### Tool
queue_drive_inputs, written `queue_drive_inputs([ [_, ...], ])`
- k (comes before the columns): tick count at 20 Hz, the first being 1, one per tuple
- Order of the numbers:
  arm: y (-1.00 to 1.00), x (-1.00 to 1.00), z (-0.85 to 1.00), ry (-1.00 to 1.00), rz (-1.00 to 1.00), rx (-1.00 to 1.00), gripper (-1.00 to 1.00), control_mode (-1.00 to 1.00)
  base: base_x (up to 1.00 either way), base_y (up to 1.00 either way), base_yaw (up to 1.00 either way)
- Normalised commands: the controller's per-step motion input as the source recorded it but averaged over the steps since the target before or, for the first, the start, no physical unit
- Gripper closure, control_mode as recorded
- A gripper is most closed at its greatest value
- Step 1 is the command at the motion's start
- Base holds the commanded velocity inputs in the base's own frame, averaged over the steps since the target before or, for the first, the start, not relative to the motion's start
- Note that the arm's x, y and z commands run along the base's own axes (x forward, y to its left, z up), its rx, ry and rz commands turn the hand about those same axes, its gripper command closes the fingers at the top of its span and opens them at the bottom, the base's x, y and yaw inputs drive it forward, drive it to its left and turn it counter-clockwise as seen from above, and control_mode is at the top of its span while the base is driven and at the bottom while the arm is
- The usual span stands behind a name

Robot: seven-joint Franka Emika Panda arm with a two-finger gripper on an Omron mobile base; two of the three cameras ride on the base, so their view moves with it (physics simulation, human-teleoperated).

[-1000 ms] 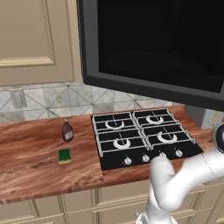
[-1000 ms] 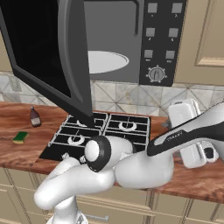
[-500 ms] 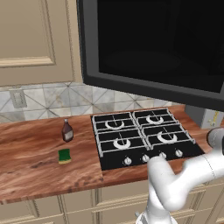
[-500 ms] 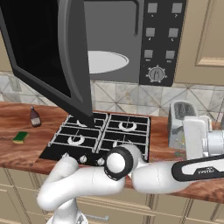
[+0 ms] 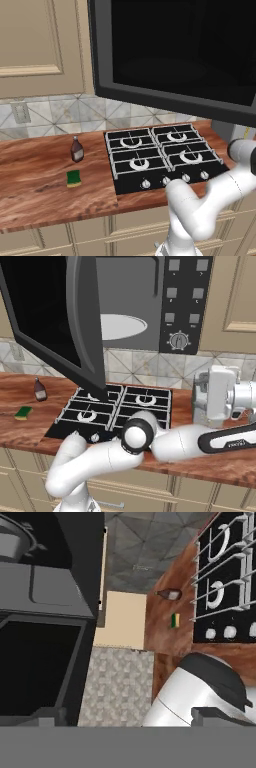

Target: Place the sponge inside the microwave to prepare for sanitizing.

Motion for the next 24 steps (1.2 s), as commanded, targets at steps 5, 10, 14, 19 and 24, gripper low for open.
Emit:
queue_drive_inputs([
  [5, 0.16, -0.05, 0.56, 0.01, 0.07, 0.09, -1.0, -1.0, 0.0, 0.0, 0.0],
  [10, 0.18, -0.25, 0.34, 0.0, 0.0, 0.1, -1.0, -1.0, 0.0, 0.0, 0.0],
  [14, 0.22, 0.02, 0.06, 0.18, 0.0, -0.1, -1.0, -1.0, 0.0, 0.0, 0.0],
  [19, -0.3, -0.02, -0.02, 0.1, 0.01, -0.11, -1.0, -1.0, 0.0, 0.0, 0.0],
  [24, -0.19, -0.16, 0.13, 0.18, 0.11, -0.05, -1.0, -1.0, 0.0, 0.0, 0.0],
])
